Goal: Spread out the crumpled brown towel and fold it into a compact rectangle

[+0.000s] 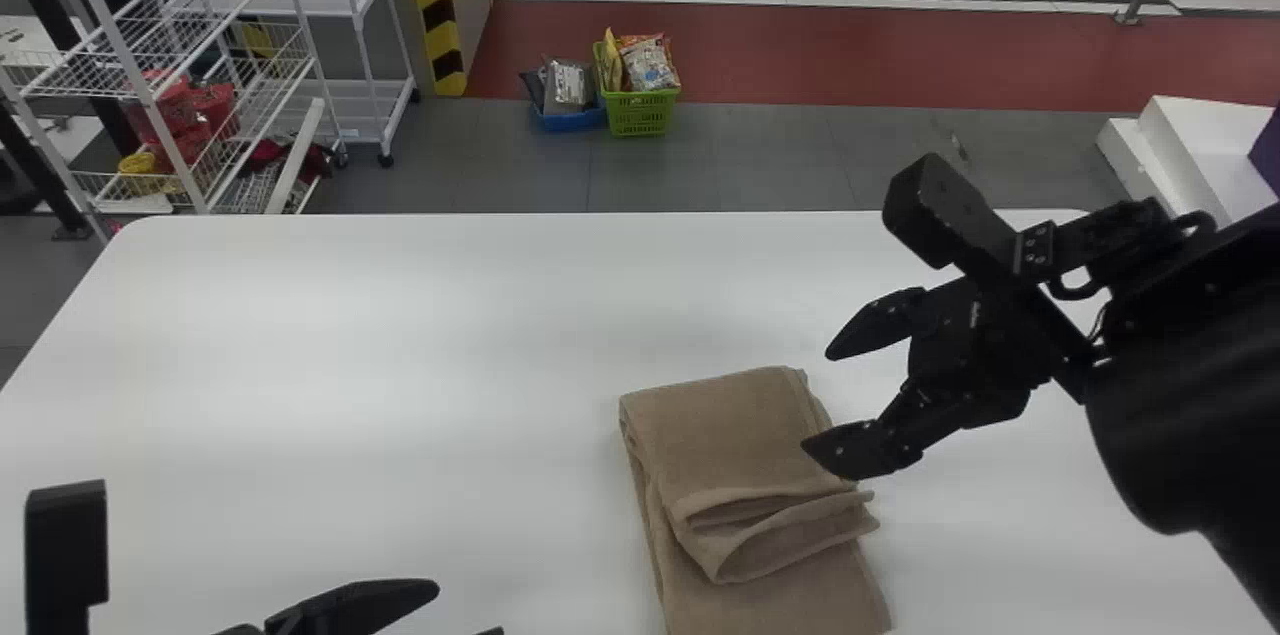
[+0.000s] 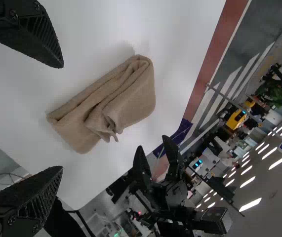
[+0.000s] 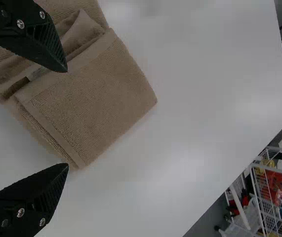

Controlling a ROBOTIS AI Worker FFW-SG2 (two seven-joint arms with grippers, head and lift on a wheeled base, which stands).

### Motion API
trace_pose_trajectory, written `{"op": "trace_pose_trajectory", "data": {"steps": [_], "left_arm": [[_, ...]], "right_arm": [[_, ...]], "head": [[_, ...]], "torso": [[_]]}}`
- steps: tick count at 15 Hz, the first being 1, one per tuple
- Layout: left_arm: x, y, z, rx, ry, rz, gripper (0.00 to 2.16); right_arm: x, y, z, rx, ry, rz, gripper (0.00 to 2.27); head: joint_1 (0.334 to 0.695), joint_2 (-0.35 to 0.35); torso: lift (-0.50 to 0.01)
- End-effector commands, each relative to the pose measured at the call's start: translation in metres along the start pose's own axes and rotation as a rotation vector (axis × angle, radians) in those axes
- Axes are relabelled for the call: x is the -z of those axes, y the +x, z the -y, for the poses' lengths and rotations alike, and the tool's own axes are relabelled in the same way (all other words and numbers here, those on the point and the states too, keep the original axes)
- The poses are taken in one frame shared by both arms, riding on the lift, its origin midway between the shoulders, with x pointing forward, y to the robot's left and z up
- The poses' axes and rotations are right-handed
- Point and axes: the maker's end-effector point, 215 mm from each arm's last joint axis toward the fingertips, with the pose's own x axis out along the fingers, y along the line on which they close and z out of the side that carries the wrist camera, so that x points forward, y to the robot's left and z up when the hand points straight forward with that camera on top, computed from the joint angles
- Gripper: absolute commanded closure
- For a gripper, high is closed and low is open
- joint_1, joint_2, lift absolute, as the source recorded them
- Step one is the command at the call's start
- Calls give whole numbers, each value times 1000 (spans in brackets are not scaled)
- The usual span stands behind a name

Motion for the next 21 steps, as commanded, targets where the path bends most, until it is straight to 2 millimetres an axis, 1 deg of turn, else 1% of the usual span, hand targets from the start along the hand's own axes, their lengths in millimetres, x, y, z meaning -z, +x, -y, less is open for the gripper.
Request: {"op": "trace_pose_trajectory", "data": {"steps": [1,2,4,6,9,10,13,15,17,21], "left_arm": [[-3,1,0,-2,7,10,80],[-2,1,-1,-6,5,11,80],[-1,3,-1,-10,1,11,80],[1,5,-3,-17,-3,7,80],[2,6,-4,-18,-6,8,80],[1,6,-4,-17,-6,10,80],[2,9,-3,-17,-2,10,80],[3,9,-4,-21,-5,9,80],[3,9,-5,-23,-4,8,80],[3,12,-6,-29,3,11,80]], "right_arm": [[1,0,-17,-7,-52,-25,151],[2,-2,-23,-1,-88,-42,151],[-3,-1,-26,-5,-191,-56,151],[5,5,-30,-3,-251,-107,151],[8,13,-33,28,-385,-163,151],[10,13,-31,37,-401,-175,151],[7,11,-22,72,-469,-200,151],[13,15,-22,63,-479,-221,154],[17,20,-26,50,-497,-241,154],[27,35,-45,4,-536,-275,181]], "head": [[695,-7],[695,-6],[695,0],[695,7],[695,8],[695,10],[695,5],[695,-1],[695,-3],[695,2]], "torso": [[-127],[-127],[-127],[-127],[-127],[-127],[-127],[-127],[-127],[-127]]}}
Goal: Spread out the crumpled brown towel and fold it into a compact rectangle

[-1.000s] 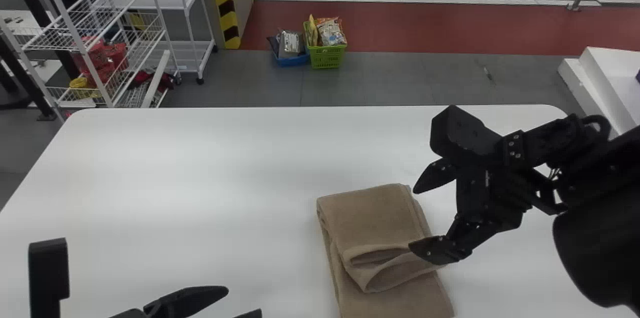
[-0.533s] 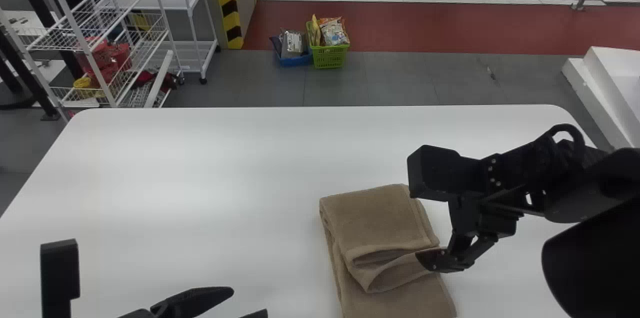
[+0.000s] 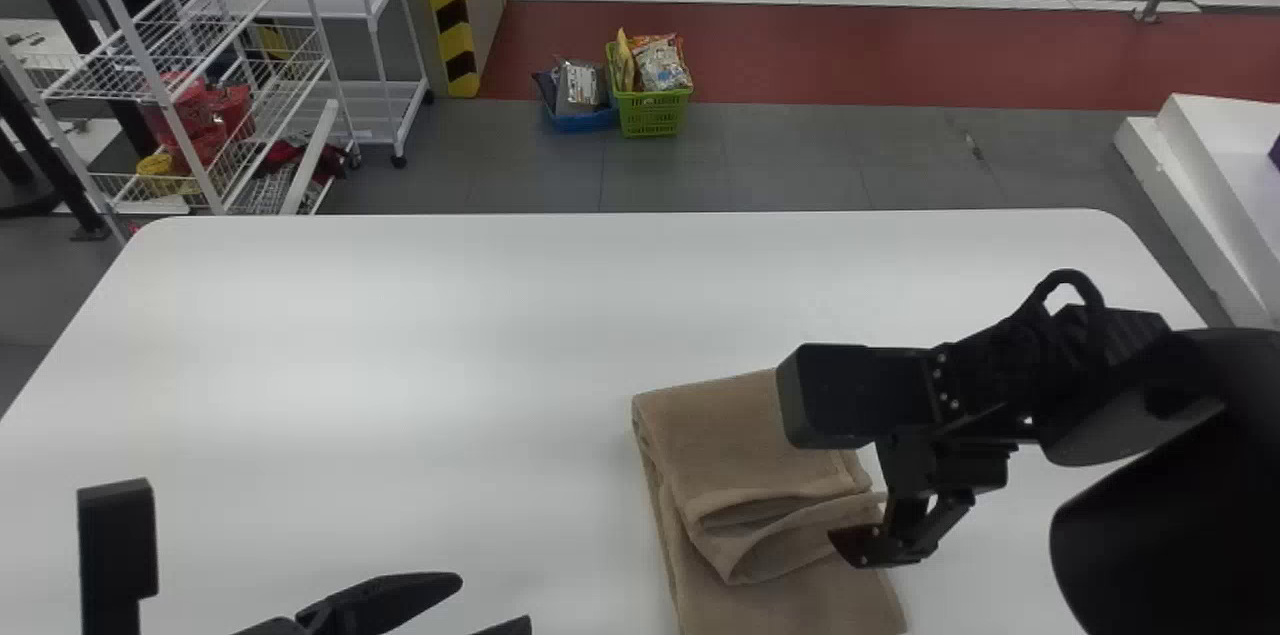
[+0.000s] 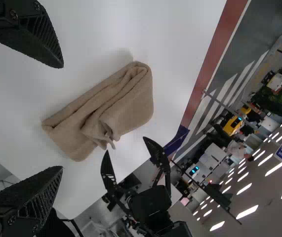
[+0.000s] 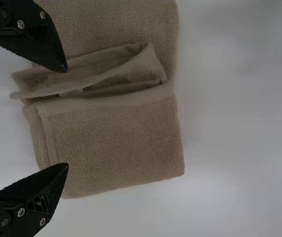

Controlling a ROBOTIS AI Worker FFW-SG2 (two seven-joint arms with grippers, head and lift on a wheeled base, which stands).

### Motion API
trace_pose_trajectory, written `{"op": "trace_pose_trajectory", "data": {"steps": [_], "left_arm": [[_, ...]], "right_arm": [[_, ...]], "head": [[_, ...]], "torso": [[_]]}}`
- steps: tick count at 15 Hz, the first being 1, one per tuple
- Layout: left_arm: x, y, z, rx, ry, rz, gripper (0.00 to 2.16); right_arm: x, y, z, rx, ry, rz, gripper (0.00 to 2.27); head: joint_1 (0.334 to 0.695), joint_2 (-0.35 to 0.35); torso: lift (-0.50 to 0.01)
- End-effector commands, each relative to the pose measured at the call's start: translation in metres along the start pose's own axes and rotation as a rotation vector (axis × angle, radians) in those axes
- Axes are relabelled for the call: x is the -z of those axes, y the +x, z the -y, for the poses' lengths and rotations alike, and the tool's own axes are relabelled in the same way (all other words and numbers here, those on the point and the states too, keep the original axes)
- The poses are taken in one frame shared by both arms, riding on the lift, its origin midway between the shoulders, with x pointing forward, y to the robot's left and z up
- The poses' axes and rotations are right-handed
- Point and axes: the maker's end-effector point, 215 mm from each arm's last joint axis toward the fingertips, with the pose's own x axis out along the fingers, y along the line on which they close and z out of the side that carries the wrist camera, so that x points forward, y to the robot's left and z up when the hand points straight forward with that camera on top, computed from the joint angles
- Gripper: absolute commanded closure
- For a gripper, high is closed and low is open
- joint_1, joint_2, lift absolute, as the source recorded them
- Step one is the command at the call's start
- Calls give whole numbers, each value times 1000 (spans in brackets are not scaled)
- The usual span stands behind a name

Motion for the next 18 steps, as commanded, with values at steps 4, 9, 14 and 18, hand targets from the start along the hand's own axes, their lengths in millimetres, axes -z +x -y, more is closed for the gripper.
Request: {"op": "trace_pose_trajectory", "data": {"steps": [4,9,14,18], "left_arm": [[3,3,-1,3,-1,-1,80],[1,4,-4,3,7,9,80],[0,4,-6,5,8,11,80],[-1,3,-6,7,10,13,80]], "right_arm": [[7,21,-14,-49,-6,-36,215],[-3,24,-7,-56,23,-8,289],[-7,31,-7,-65,46,-1,421],[-12,29,-5,-65,63,13,508]], "head": [[695,1],[695,15],[695,27],[695,33]], "torso": [[-127],[-127],[-127],[-127]]}}
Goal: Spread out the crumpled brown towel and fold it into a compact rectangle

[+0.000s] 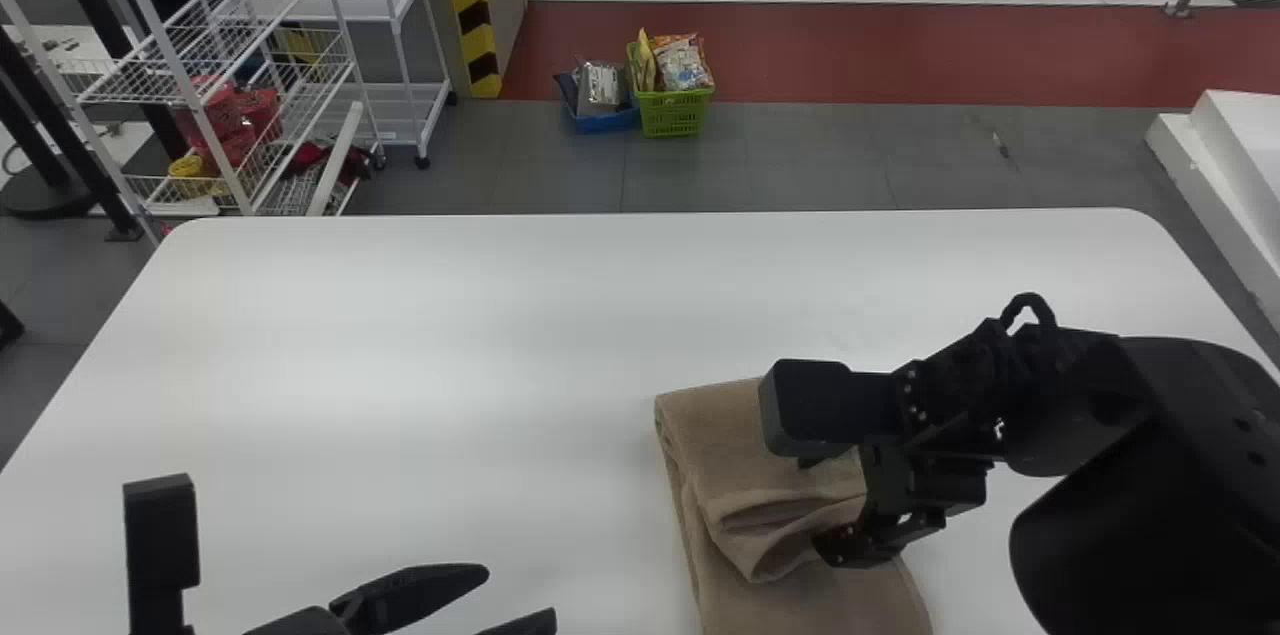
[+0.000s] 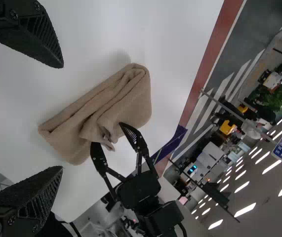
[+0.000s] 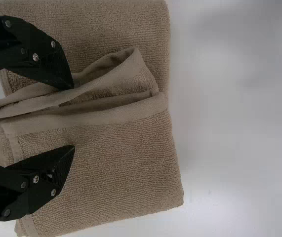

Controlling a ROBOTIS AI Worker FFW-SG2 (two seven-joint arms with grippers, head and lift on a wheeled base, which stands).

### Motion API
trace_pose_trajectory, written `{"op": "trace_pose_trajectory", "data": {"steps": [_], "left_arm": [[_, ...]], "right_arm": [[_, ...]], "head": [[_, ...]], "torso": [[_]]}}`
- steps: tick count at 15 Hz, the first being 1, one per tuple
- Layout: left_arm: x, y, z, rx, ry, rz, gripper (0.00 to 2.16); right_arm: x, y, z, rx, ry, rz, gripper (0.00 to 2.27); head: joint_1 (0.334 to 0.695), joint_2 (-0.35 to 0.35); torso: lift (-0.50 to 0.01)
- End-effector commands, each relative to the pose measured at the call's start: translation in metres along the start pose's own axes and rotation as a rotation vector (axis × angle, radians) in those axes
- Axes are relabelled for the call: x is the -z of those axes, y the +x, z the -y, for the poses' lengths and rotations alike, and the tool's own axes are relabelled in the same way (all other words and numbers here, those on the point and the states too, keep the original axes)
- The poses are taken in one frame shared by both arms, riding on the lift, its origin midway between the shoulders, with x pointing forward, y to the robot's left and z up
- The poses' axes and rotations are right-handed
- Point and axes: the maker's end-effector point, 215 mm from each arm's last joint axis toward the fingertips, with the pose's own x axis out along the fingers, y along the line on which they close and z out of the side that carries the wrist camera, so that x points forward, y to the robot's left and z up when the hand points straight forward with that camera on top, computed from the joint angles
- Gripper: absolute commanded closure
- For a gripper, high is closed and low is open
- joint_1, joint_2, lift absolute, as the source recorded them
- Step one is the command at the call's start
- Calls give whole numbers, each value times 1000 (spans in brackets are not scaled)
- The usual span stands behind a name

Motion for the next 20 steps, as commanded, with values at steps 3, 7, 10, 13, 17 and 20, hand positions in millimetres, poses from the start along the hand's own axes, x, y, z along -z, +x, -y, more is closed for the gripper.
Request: {"op": "trace_pose_trajectory", "data": {"steps": [3,7,10,13,17,20], "left_arm": [[0,-1,0,-1,1,-1,80],[-1,-1,1,2,4,0,80],[-1,-2,1,2,4,0,80],[-2,-3,2,2,7,1,80],[-2,0,6,11,9,-2,80],[-1,1,7,14,9,-3,80]], "right_arm": [[-13,-1,-2,-12,14,34,799],[-18,0,-5,-14,15,44,1031],[-20,-2,-5,-11,17,52,1389],[-34,-34,11,27,83,143,1389],[-40,-56,0,53,104,179,1389],[-34,-58,-10,61,99,159,1389]], "head": [[695,43],[695,60],[695,64],[695,67],[695,72],[695,67]], "torso": [[-127],[-127],[-127],[-127],[-127],[-127]]}}
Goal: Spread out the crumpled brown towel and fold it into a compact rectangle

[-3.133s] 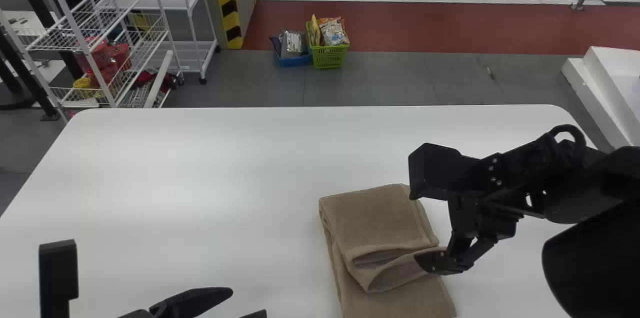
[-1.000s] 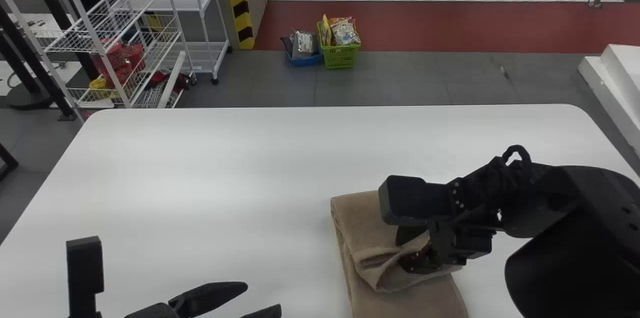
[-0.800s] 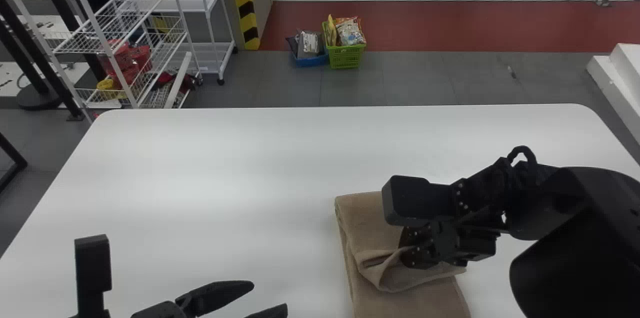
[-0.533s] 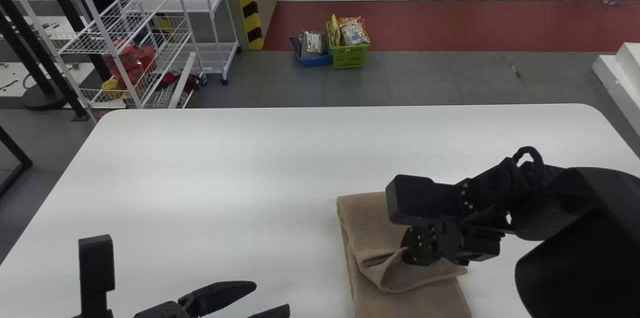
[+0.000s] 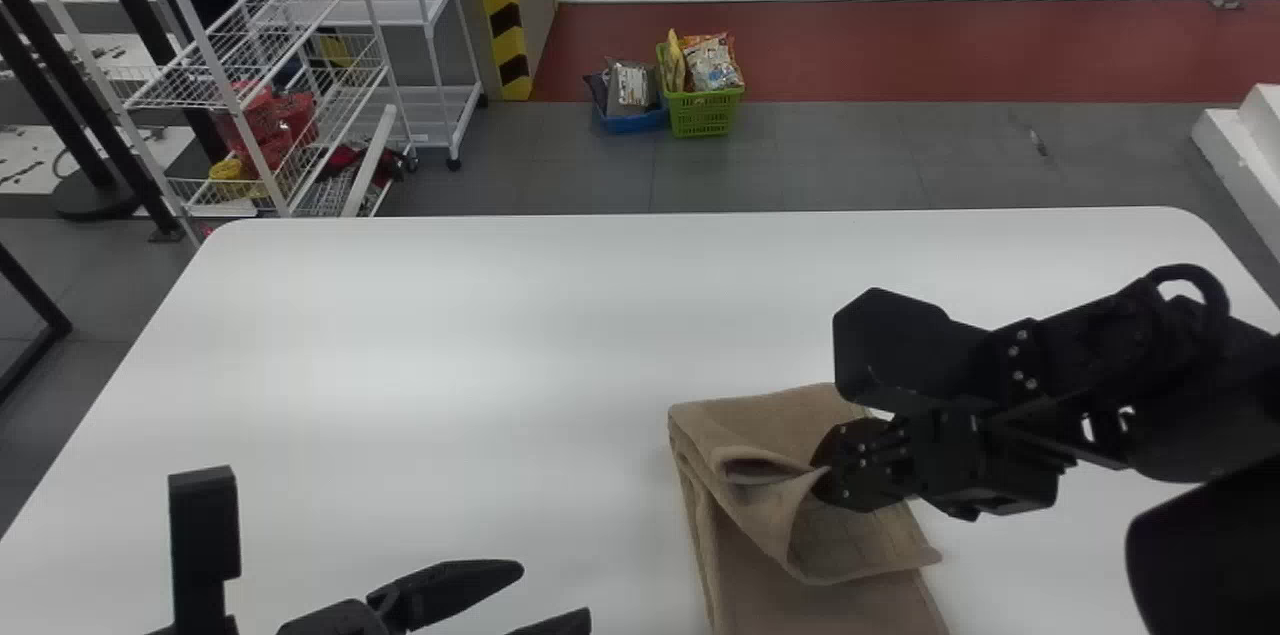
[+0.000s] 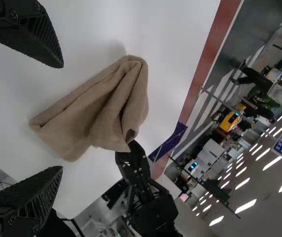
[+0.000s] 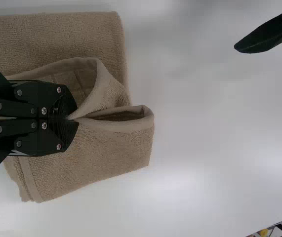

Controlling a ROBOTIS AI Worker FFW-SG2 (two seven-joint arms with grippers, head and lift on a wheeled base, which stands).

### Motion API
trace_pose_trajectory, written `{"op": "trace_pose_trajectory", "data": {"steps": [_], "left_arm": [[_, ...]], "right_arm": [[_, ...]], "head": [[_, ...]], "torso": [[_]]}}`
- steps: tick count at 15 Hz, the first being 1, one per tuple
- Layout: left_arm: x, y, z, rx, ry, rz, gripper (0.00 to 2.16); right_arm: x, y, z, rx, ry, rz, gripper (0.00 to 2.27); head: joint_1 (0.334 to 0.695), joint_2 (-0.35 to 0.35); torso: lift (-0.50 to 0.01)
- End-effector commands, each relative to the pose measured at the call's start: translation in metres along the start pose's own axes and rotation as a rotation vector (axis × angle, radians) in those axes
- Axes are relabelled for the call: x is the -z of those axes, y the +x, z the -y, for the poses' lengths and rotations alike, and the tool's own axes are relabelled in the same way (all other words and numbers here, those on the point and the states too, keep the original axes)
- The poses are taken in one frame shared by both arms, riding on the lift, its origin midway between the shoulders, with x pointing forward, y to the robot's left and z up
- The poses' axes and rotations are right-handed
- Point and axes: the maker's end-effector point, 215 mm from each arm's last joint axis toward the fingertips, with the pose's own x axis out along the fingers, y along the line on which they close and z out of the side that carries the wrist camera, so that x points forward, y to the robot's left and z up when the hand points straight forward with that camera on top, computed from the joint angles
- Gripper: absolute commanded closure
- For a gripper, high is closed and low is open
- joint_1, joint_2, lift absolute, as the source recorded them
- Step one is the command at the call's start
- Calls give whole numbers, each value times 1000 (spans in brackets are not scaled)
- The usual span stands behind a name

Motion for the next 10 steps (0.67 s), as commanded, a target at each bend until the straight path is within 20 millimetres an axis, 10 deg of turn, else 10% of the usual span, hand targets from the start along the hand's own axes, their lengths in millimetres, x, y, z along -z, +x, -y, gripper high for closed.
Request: {"op": "trace_pose_trajectory", "data": {"steps": [1,10], "left_arm": [[0,1,1,2,0,-1,80],[4,8,9,25,-3,-8,80]], "right_arm": [[5,-5,-6,5,-5,-15,1389],[0,-18,5,41,1,6,1389]], "head": [[695,62],[695,45]], "torso": [[-127],[-127]]}}
